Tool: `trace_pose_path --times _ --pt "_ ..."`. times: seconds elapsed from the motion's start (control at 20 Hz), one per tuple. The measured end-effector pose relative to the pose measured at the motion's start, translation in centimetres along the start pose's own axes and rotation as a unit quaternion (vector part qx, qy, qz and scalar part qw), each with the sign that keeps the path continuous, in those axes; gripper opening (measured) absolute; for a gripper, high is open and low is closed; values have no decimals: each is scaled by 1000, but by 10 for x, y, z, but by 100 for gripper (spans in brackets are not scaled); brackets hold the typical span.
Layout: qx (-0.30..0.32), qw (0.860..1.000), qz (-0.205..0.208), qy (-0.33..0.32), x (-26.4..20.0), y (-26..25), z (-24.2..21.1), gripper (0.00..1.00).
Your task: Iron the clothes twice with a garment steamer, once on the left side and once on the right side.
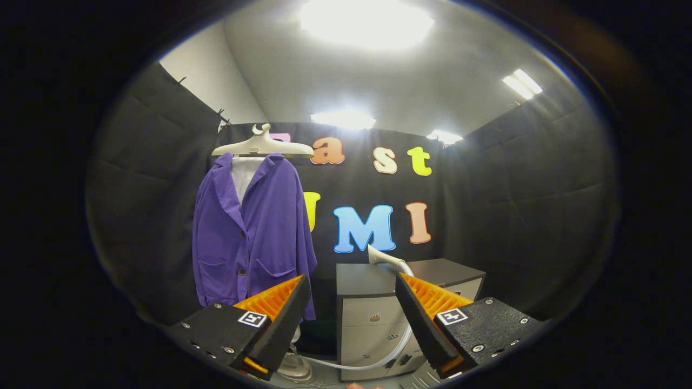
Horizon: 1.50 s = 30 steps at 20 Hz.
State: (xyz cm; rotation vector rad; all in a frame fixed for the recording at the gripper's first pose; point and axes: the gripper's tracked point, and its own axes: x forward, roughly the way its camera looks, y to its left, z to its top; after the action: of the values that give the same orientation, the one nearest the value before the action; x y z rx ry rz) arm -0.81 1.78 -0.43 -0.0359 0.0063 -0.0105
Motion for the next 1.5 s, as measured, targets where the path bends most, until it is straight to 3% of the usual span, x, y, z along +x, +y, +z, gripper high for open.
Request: trace_pose_path --times 0.55,1.0,1.5 --pt "-16 1000 -2 1 8 -21 16 97" --pt "16 1000 25 -5 54 -29 17 97" --pt "23 999 36 28 103 -42 -14 97"
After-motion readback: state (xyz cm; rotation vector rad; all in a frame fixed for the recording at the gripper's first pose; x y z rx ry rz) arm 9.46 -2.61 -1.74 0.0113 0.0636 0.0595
